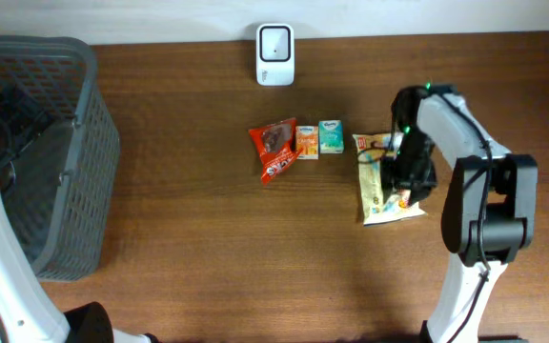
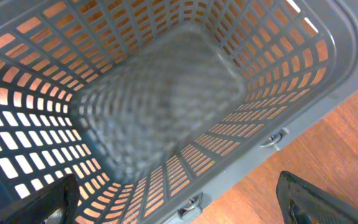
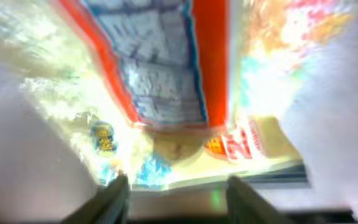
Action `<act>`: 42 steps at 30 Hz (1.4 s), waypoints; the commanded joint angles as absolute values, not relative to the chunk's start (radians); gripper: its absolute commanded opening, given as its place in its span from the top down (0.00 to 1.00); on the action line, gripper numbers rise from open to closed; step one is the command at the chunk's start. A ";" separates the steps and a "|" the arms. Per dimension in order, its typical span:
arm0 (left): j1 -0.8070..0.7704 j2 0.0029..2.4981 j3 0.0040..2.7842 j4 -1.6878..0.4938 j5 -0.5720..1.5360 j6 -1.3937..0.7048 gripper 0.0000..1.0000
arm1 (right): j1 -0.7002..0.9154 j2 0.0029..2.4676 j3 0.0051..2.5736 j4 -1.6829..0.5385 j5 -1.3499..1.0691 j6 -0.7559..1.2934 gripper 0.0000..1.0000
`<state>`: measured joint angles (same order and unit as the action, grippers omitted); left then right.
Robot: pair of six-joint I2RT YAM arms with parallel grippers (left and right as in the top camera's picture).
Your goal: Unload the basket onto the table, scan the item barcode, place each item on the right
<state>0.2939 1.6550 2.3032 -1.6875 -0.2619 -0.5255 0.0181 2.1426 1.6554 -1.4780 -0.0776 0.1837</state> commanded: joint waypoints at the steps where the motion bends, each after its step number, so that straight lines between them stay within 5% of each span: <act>1: 0.296 1.650 2.304 -1.688 -0.266 -0.538 0.01 | 0.013 2.140 1.786 -1.566 -0.075 0.187 0.23; 2: 0.296 1.650 2.304 -1.688 -0.266 -0.538 0.01 | 0.014 2.140 1.792 -1.575 -0.079 0.187 0.14; 5: 0.296 1.650 2.304 -1.688 -0.266 -0.538 0.01 | 0.057 2.140 1.768 -1.512 -0.046 0.183 0.13; 7: 0.296 1.650 2.304 -1.688 -0.266 -0.538 0.01 | 0.122 2.140 1.761 -1.411 0.044 0.197 0.00; 13: 0.296 1.650 2.304 -1.688 -0.266 -0.538 0.01 | 0.263 2.140 1.761 -1.187 0.268 0.389 0.01; 24: 0.296 1.650 2.304 -1.688 -0.266 -0.538 0.01 | 0.274 2.141 1.518 -0.866 0.384 0.428 0.00; 26: 0.296 1.650 2.304 -1.688 -0.266 -0.538 0.01 | 0.274 2.142 1.495 -0.828 0.459 0.428 0.10; 29: 0.296 1.650 2.304 -1.688 -0.266 -0.538 0.01 | 0.268 2.142 1.494 -0.797 0.486 0.427 0.46; 32: 0.296 1.650 2.304 -1.688 -0.266 -0.538 0.01 | 0.252 2.152 1.486 -0.777 0.482 0.428 0.54; 34: 0.296 1.650 2.304 -1.688 -0.266 -0.538 0.01 | 0.234 2.151 1.484 -0.778 0.448 0.427 0.96; 37: 0.296 1.650 2.304 -1.688 -0.266 -0.538 0.01 | 0.189 2.137 1.665 -0.931 0.204 0.405 0.96; 40: 0.296 1.650 2.304 -1.688 -0.266 -0.538 0.01 | 0.097 2.136 2.033 -1.227 -0.297 0.147 0.96; 42: 0.296 1.650 2.304 -1.688 -0.266 -0.538 0.01 | 0.037 2.136 2.063 -1.306 -0.586 0.022 0.96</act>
